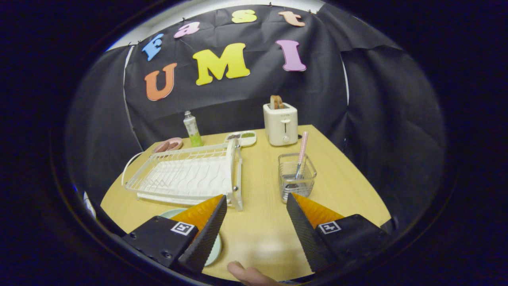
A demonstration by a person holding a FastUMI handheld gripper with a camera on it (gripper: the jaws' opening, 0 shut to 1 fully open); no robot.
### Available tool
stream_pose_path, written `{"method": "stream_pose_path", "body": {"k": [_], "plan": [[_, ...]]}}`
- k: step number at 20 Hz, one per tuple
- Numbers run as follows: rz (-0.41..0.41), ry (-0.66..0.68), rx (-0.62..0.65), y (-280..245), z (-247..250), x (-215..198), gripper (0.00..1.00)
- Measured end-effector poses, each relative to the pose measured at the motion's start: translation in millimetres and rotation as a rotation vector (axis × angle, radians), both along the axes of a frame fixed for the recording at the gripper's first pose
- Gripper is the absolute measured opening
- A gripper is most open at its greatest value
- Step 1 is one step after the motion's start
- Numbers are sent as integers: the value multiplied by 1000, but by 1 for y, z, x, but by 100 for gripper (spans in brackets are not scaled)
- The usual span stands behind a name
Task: Take the plate from the dish rack, then take the spoon from the basket and place it into the plate.
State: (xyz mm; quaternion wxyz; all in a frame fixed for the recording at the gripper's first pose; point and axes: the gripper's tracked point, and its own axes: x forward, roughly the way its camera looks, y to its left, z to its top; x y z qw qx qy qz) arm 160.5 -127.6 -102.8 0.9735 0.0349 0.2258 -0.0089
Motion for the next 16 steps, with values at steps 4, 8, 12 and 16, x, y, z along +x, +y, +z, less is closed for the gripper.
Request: {"method": "stream_pose_path", "body": {"k": [4,8,12,16], "plan": [[-39,-53,-10,-30,14,44,100],[-55,-68,-41,-60,13,99,100],[-55,-13,-18,-80,-2,139,100],[-99,7,30,-103,-14,167,98]]}}
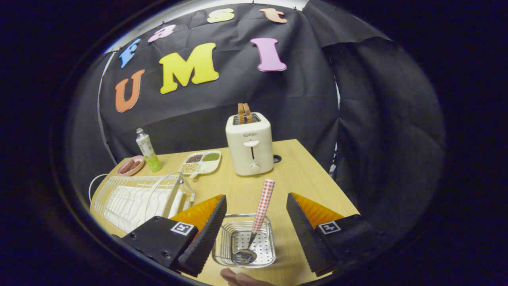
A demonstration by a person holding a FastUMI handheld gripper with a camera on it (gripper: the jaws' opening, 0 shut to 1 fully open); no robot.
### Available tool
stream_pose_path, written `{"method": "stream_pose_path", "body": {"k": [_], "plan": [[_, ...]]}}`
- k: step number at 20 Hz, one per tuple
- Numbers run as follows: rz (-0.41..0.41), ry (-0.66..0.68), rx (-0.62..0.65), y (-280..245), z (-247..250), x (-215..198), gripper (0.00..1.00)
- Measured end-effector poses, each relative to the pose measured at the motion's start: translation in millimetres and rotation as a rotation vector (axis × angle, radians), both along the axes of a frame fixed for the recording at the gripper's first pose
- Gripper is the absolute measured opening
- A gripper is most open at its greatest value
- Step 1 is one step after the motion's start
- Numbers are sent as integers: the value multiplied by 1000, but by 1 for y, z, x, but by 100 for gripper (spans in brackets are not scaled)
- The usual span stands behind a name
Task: Take the plate from the dish rack, then take the spoon from the basket and place it into the plate.
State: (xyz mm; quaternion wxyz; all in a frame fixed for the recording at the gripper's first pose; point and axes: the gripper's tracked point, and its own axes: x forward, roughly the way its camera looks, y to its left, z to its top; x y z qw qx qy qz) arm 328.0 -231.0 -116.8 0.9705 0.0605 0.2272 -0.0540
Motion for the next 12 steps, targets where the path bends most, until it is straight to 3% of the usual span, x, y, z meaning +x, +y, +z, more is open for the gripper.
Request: {"method": "stream_pose_path", "body": {"k": [5,7,12], "plan": [[7,20,61,-3,-13,22,32],[5,-23,94,1,-6,23,21],[-16,-113,93,2,13,14,15]]}}
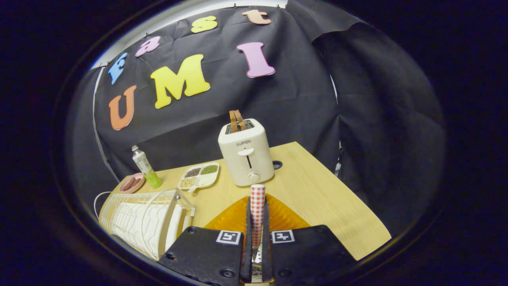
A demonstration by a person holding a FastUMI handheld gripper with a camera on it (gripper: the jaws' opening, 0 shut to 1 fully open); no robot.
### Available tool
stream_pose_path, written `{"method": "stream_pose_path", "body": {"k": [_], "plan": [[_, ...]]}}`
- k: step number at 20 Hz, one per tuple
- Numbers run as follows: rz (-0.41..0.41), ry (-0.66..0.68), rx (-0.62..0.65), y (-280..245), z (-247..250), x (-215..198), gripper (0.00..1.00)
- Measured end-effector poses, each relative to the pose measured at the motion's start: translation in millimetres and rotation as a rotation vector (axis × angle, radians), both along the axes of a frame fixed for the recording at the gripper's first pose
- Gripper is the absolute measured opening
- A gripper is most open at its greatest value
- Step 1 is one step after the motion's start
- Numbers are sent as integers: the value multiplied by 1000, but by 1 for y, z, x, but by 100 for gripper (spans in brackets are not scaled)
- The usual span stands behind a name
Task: Take the plate from the dish rack, then take the spoon from the basket and place it into the plate.
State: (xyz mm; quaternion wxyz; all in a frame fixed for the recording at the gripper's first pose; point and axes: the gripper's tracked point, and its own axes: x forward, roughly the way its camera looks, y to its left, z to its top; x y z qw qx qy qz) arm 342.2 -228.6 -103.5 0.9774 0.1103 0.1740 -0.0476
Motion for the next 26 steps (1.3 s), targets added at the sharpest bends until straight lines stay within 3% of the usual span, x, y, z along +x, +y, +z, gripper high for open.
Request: {"method": "stream_pose_path", "body": {"k": [8,12,19,26], "plan": [[-13,-127,-90,8,59,-35,15],[-9,-210,-168,30,103,-77,15],[75,-306,-233,122,146,-166,14],[182,-369,-253,230,118,-234,15]]}}
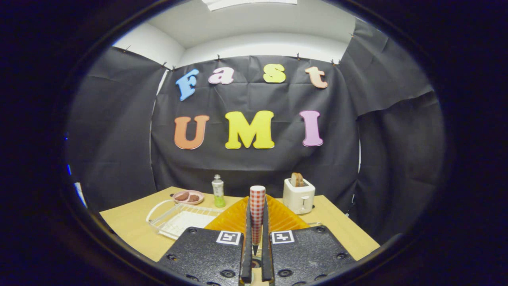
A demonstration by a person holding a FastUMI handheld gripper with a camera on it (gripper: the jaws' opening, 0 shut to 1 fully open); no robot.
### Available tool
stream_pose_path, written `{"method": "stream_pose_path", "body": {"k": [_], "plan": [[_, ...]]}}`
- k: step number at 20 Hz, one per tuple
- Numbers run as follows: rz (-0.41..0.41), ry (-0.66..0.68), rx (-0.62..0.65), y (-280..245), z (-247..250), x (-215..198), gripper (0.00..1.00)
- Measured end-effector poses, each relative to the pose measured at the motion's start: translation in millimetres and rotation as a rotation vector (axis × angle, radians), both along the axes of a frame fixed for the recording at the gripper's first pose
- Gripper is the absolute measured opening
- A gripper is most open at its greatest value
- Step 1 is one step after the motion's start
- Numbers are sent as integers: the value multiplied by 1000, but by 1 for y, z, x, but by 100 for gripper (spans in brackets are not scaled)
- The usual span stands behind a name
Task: Take the plate from the dish rack, then take the spoon from the basket and place it into the plate.
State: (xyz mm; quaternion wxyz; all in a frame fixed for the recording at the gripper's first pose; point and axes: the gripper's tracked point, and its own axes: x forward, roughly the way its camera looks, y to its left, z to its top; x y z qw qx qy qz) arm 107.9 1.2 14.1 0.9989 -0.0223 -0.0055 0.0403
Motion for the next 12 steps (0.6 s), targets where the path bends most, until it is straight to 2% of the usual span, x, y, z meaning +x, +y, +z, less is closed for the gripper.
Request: {"method": "stream_pose_path", "body": {"k": [7,12], "plan": [[66,20,9,89,-73,-16,14],[103,53,54,116,-107,-17,15]]}}
